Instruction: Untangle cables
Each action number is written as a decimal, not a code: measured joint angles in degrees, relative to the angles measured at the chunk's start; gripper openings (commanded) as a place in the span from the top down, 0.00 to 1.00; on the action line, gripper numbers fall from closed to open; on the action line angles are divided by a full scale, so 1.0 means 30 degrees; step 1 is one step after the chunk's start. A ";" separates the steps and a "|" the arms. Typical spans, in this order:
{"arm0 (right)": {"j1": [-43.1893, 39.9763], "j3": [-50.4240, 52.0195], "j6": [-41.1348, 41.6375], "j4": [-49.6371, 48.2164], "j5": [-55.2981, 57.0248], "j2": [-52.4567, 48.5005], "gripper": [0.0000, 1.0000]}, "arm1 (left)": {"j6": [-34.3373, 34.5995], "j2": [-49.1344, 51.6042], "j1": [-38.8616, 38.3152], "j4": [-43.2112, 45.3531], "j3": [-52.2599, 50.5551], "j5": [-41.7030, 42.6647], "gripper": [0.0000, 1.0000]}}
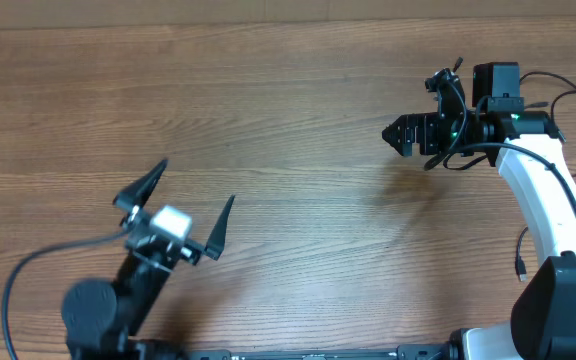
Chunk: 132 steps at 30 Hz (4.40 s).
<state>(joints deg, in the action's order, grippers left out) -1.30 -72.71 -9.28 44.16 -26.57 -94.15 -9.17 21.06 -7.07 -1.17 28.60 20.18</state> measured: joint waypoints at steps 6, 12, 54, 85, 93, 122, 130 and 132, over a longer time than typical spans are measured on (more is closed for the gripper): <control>0.0000 0.0000 -0.0007 0.0000 0.0007 0.0000 0.00 | 0.2040 -0.3738 0.0000 0.6433 -0.5384 -0.1486 0.01; -0.0007 0.0000 0.0000 0.0000 0.0000 0.0000 0.00 | 0.3716 -0.5195 0.0000 0.7832 -0.8298 -0.3249 0.00; 0.0000 0.0000 0.0007 0.0000 0.0000 0.0000 0.00 | 0.4000 -0.6768 0.0000 -0.1064 -0.9377 -0.6455 0.00; 0.0000 0.0000 0.0000 -0.0007 0.0007 0.0000 0.00 | 0.4000 -0.6768 0.0000 -0.1064 -0.9377 -0.6455 0.00; -0.0007 0.0000 0.0000 -0.0007 0.0007 0.0000 0.00 | 0.4000 -0.6768 0.0000 -0.1056 -0.9377 -0.6455 0.00; 0.0000 0.0000 0.0000 0.0211 0.0029 0.0117 0.00 | 0.4000 -0.6768 0.0000 -0.1064 -0.9377 -0.6455 0.00; 0.0000 0.0029 0.0000 0.0772 0.1231 0.2273 0.00 | 0.4000 -0.6768 0.0000 -0.1064 -0.9377 -0.6455 0.00; 0.0000 0.0372 -0.0015 0.0393 0.1552 0.3235 0.00 | 0.4000 -0.6768 0.0000 -0.1056 -0.9377 -0.6448 0.00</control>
<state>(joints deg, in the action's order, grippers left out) -1.30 -71.59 -9.32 45.34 -21.91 -84.44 2.83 0.75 -7.07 -4.34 0.47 0.84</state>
